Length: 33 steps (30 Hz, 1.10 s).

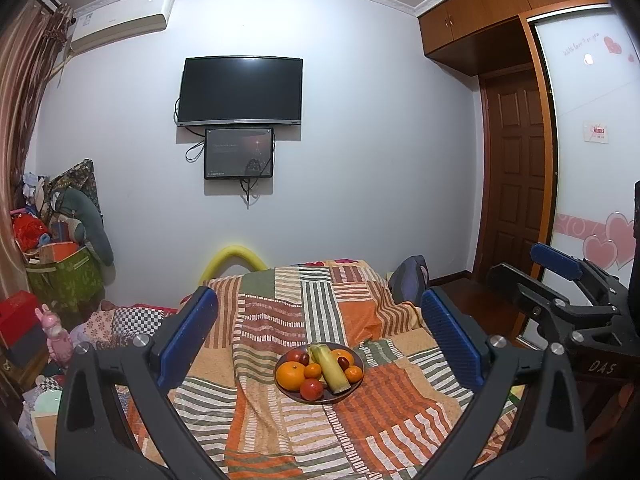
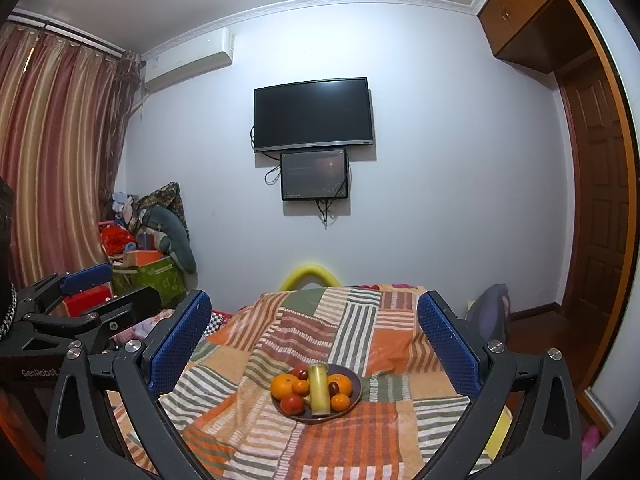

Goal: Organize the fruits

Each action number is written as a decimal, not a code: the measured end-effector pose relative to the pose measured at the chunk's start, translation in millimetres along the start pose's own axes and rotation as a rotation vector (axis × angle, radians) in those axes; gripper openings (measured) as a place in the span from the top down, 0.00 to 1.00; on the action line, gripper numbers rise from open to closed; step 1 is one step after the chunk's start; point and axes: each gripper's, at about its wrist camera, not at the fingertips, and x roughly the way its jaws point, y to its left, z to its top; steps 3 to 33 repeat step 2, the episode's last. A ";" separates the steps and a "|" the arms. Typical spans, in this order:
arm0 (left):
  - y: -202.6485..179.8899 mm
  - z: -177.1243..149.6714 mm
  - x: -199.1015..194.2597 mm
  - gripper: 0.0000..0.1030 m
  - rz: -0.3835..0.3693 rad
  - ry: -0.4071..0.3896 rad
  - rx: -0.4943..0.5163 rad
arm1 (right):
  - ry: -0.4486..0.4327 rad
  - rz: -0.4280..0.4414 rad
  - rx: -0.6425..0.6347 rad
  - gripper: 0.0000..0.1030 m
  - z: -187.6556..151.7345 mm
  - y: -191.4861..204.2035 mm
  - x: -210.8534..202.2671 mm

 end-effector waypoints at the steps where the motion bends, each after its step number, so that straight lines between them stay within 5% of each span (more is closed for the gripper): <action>1: 0.1 0.0 0.4 0.00 0.000 0.002 -0.001 | 0.000 0.000 0.001 0.00 -0.6 0.3 0.0; 33: 0.0 -0.1 0.8 0.00 0.000 0.003 -0.001 | 0.000 -0.001 0.001 0.00 -1.2 0.0 0.0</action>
